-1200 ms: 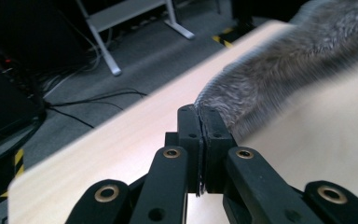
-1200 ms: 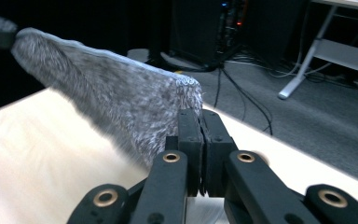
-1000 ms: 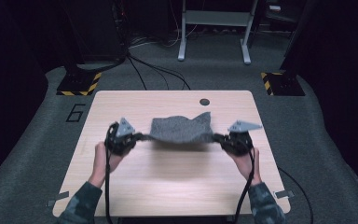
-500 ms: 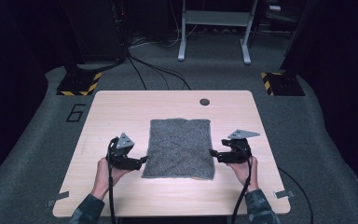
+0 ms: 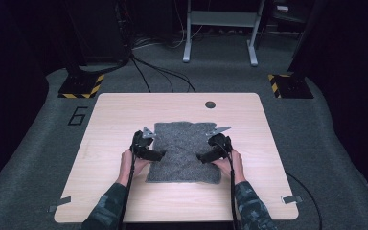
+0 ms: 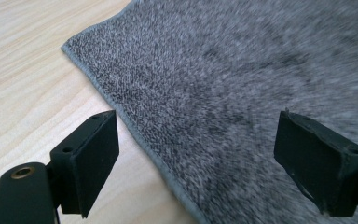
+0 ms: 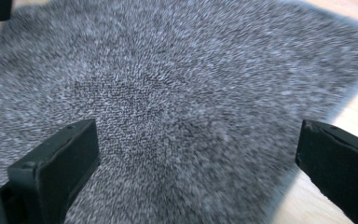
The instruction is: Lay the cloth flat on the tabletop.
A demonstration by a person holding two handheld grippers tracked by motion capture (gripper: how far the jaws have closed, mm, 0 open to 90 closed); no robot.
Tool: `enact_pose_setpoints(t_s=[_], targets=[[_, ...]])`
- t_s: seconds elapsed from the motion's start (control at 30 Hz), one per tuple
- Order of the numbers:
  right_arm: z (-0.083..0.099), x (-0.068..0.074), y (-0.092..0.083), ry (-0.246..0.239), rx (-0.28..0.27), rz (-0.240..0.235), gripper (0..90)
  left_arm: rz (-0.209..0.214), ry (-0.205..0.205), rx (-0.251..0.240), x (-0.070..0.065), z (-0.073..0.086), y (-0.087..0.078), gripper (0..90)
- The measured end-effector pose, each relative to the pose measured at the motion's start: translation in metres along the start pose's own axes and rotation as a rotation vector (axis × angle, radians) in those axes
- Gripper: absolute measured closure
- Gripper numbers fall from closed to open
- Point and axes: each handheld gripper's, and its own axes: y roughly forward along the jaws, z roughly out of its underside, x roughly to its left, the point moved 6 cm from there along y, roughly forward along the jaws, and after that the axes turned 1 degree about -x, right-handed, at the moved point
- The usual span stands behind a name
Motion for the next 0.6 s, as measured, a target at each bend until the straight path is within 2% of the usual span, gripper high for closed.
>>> enact_pose_setpoints(t_s=[0.1,0.17,0.33,0.4,0.47,0.6], targets=[[0.002,0.002,0.007,-0.010,0.015,-0.010,0.0,-0.044,0.037,0.038,-0.002,0.006,0.008,14.2],[0.005,0.001,0.011,-0.017,0.029,-0.002,0.0,-0.032,0.029,0.053,-0.003,0.010,0.011,14.3],[0.015,0.000,0.019,-0.005,0.056,0.007,0.0,-0.041,0.025,0.064,-0.003,0.017,0.014,14.3],[0.019,0.001,0.022,-0.005,0.061,0.013,0.0,-0.025,0.021,0.057,-0.003,0.020,0.013,13.7],[0.022,0.002,0.023,-0.040,0.063,0.034,0.0,-0.015,0.011,0.052,-0.002,0.022,0.012,12.9],[0.026,0.002,0.021,-0.041,0.051,0.033,0.0,-0.017,-0.010,0.041,-0.002,0.027,0.010,12.9]])
